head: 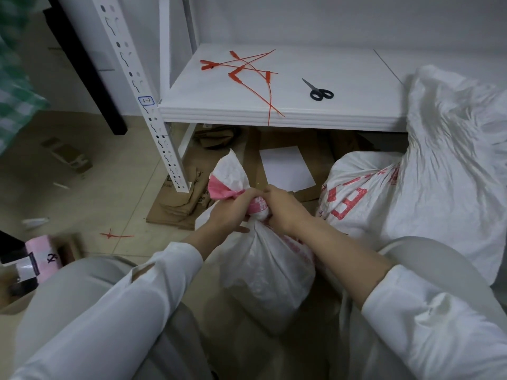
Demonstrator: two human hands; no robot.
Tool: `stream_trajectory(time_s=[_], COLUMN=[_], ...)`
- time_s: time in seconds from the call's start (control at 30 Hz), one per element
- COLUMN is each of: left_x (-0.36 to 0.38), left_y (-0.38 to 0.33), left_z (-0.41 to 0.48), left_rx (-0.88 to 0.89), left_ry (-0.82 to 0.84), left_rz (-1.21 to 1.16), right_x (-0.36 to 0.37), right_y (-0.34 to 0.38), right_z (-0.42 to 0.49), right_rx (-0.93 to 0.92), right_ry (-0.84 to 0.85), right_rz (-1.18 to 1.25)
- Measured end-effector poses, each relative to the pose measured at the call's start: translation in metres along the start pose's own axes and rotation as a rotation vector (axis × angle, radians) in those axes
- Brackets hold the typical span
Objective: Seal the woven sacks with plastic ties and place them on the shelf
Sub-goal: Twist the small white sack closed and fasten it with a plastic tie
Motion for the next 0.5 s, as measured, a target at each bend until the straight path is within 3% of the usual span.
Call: stream_trajectory(time_s=[0.17,0.27,0.5], left_x=[-0.013,-0.017,-0.012], left_y=[0.005,0.013,0.018], left_z=[0.007,0.006,0.003], left_rx=[-0.036,-0.104,-0.138], left_ry=[-0.179,-0.235,-0.299], left_rz=[-0.130,-0.276,-0.426], right_x=[-0.005,0.007,0.053], right_y=[0.000,-0.004,0.003], right_z=[0.001,0.001,-0.004], right_rx=[0.094,0.231,0.311], right_ry=[-0.232,-0.189,-0.002], right_rz=[-0.127,-0.143,0.172])
Point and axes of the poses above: each hand's wrist, its own z-axis towards the middle knuckle, its own x-axis out of the palm, y = z × x, the point moved 6 cm from there along z, towards the middle knuckle, and after that the axes turned 8 degrees about -z, right-handed, at the moved point
